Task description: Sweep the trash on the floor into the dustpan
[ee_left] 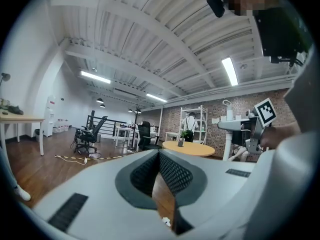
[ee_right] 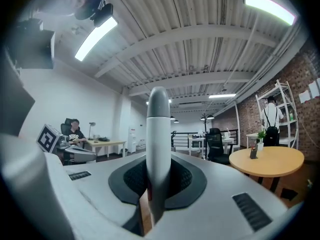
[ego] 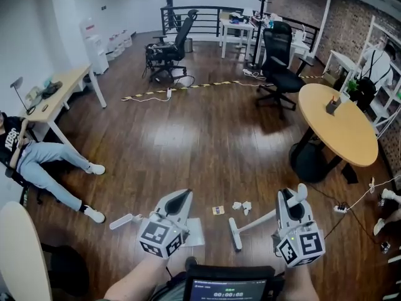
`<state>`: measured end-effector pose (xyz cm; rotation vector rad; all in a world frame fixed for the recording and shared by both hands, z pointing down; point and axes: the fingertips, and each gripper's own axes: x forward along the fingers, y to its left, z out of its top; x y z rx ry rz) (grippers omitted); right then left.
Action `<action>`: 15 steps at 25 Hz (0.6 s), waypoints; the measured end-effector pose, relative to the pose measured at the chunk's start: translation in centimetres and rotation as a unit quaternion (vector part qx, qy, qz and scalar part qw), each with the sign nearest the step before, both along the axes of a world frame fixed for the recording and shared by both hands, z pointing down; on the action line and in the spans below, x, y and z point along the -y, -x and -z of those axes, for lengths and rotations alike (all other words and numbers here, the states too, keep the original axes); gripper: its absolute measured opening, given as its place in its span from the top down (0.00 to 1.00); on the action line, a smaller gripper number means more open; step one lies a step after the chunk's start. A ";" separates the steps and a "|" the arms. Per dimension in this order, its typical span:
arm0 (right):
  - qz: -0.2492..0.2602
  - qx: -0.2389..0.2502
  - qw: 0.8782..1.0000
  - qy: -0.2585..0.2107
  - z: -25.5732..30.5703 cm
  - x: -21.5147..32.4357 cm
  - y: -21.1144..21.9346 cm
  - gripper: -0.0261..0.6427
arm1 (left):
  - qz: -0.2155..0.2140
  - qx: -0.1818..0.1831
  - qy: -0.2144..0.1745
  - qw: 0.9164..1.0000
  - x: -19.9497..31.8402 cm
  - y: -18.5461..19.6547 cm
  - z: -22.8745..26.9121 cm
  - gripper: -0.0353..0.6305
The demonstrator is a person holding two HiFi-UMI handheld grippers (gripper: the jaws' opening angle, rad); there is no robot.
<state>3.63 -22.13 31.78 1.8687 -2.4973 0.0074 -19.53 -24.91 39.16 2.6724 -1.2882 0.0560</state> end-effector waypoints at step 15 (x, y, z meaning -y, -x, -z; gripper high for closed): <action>-0.003 0.004 1.000 -0.010 3.7 -7.8 -20.2 0.87 | -0.029 0.015 -0.046 0.998 -7.3 -18.8 6.3 0.94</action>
